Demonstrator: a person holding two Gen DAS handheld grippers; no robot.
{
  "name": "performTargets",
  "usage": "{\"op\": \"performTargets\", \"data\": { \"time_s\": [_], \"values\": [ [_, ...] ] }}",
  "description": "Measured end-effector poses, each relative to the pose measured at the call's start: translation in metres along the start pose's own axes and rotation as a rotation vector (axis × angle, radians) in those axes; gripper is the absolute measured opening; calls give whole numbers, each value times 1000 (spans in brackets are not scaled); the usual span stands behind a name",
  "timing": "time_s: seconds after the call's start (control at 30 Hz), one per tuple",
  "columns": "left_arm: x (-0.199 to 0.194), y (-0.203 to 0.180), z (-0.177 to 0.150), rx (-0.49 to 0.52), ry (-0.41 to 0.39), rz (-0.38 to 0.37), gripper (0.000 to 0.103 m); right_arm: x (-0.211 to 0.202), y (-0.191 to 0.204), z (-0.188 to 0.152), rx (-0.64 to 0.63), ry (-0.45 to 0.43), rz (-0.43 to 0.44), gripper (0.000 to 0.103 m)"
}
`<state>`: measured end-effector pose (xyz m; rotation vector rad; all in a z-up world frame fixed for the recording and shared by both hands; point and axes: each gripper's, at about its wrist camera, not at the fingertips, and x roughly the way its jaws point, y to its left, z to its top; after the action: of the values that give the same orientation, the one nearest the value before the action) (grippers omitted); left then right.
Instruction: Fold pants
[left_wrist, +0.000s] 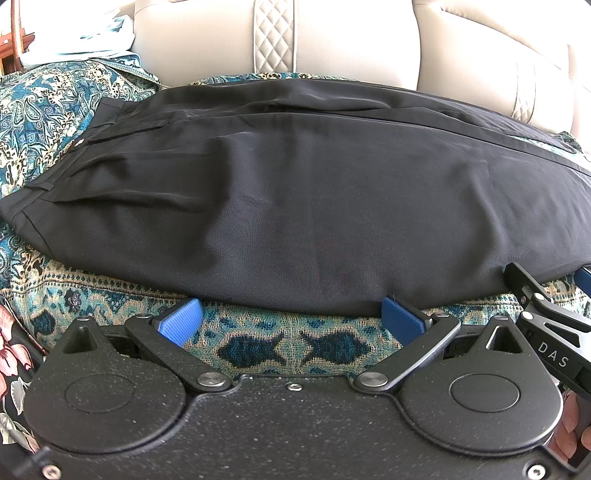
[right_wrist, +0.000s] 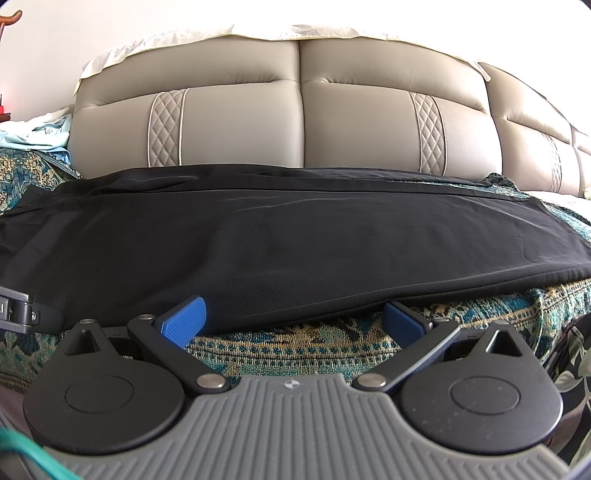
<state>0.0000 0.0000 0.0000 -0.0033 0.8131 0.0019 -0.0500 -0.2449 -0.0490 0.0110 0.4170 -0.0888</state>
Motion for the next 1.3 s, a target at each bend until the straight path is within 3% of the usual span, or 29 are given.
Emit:
{"op": "performTargets", "data": {
  "time_s": [0.93,1.03,1.13,1.3],
  "values": [
    [1,0,2,2,12,0,103,-2,2,-3,-2,6,0,103],
    [6,1,9,50,69,-21,103,0,1,0,2,33,4,103],
    [6,7,20,85,114,-46,93,5,0,3,4,73,16,103],
    [-15,30,50,46,66,-45,94,6,-7,25,4,121,60,103]
  ]
}}
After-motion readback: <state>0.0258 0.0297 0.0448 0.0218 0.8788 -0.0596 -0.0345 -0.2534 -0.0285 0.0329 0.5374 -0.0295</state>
